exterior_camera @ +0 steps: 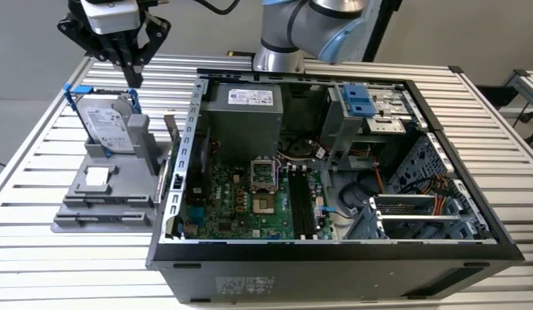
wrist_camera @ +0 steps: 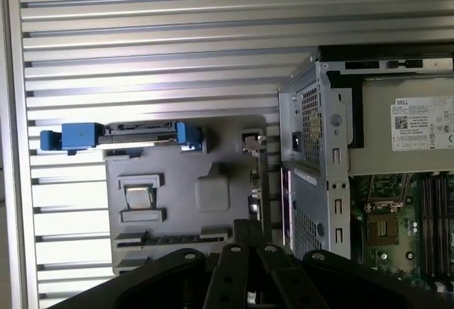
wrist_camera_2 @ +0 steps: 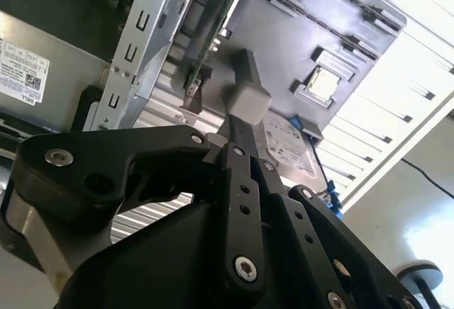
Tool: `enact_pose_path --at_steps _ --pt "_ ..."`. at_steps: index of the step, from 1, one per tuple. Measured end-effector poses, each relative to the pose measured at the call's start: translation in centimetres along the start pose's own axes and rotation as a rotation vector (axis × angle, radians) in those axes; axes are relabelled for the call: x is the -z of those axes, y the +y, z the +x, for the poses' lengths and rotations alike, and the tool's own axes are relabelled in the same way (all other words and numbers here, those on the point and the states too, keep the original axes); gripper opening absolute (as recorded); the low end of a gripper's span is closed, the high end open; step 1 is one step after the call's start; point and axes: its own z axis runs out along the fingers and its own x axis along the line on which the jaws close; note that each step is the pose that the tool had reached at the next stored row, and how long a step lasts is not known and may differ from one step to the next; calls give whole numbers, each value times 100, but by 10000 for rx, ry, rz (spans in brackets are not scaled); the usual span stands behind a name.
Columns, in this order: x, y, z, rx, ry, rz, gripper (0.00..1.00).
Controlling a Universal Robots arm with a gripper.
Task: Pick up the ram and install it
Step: 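Reach for the ram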
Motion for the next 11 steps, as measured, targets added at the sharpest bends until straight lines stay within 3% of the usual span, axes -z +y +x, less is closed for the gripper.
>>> enact_pose_path --at_steps 11 --pt "4 -16 230 2 55 2 0"
